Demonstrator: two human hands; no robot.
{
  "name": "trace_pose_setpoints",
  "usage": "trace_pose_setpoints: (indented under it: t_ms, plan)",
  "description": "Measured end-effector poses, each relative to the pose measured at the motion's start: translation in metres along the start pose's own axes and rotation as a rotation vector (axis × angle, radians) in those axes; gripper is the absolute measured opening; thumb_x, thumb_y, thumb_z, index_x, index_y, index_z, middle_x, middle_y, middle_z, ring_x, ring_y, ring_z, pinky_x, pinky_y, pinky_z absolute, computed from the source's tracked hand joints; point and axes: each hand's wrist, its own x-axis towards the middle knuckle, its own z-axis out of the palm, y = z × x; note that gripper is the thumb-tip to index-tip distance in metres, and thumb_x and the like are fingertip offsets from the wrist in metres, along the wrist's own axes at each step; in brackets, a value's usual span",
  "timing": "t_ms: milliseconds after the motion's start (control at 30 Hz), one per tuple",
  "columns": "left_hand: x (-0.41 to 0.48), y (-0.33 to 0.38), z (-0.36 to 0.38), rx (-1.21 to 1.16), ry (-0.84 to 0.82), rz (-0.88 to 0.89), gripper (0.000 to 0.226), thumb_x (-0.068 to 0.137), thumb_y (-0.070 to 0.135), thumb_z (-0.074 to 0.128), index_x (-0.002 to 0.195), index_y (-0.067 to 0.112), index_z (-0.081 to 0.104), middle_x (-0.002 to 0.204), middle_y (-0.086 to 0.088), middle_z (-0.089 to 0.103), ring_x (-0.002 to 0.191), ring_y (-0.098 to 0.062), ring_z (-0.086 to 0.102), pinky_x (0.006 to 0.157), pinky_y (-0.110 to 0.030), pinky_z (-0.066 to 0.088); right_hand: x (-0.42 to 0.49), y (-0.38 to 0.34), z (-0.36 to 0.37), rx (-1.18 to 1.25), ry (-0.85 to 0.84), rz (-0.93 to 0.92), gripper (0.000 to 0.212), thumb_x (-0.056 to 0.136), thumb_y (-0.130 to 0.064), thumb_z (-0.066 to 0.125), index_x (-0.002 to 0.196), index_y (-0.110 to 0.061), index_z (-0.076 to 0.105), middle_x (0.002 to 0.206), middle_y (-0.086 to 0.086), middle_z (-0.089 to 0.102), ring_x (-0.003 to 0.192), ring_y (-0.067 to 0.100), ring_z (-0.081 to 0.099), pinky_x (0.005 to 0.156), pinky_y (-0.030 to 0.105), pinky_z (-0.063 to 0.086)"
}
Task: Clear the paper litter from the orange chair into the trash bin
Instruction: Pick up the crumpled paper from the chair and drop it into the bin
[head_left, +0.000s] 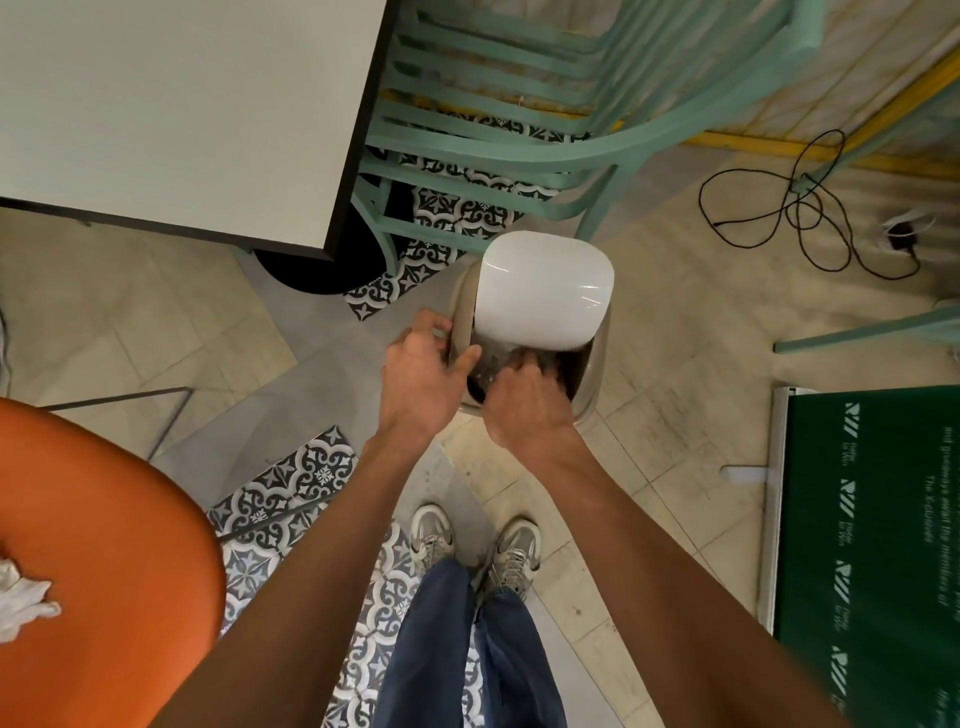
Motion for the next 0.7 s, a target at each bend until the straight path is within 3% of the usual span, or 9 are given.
trace_pose_setpoints:
  t_ms: [100, 400, 600, 700]
  plan:
    - [-0.002, 0.000, -0.002, 0.000, -0.008, -0.009, 0.039, 0.090, 0.034, 0.083, 0.119, 0.018, 0.062, 0.107, -0.002, 0.075, 0.092, -0.018, 0.074, 0.088, -0.040, 0.062, -0.004, 0.001, 0.000, 0.048, 0.051, -0.018, 0.028, 0.103, -0.018, 0.052, 0.118, -0.009, 0.073, 0.126, 0.018, 0.065, 0.119, 0.038, 0.062, 0.097, 0.048, 0.055]
    - [-0.025, 0.003, -0.022, 0.023, -0.020, -0.007, 0.027, 0.097, 0.036, 0.074, 0.119, 0.020, 0.068, 0.105, 0.005, 0.076, 0.087, -0.010, 0.073, 0.088, -0.039, 0.062, -0.050, 0.001, -0.013, 0.242, 0.335, -0.046, 0.029, 0.101, -0.019, 0.062, 0.128, -0.007, 0.068, 0.121, 0.013, 0.073, 0.110, 0.035, 0.071, 0.081, 0.043, 0.060]
    - [-0.072, -0.012, -0.069, -0.019, 0.081, -0.019, 0.018, 0.103, 0.030, 0.066, 0.118, 0.020, 0.067, 0.102, 0.002, 0.077, 0.087, -0.010, 0.070, 0.082, -0.025, 0.056, -0.096, -0.018, -0.034, 0.383, 0.387, -0.123, 0.037, 0.107, -0.026, 0.054, 0.142, -0.015, 0.062, 0.136, 0.008, 0.069, 0.122, 0.030, 0.065, 0.093, 0.040, 0.058]
    - [-0.095, -0.030, -0.098, -0.049, 0.151, -0.051, 0.016, 0.103, 0.030, 0.066, 0.116, 0.021, 0.069, 0.099, 0.004, 0.077, 0.085, -0.008, 0.071, 0.082, -0.029, 0.059, -0.113, -0.041, -0.040, 0.443, 0.386, -0.165, 0.035, 0.107, -0.029, 0.054, 0.139, -0.018, 0.064, 0.135, 0.006, 0.070, 0.120, 0.027, 0.067, 0.094, 0.038, 0.057]
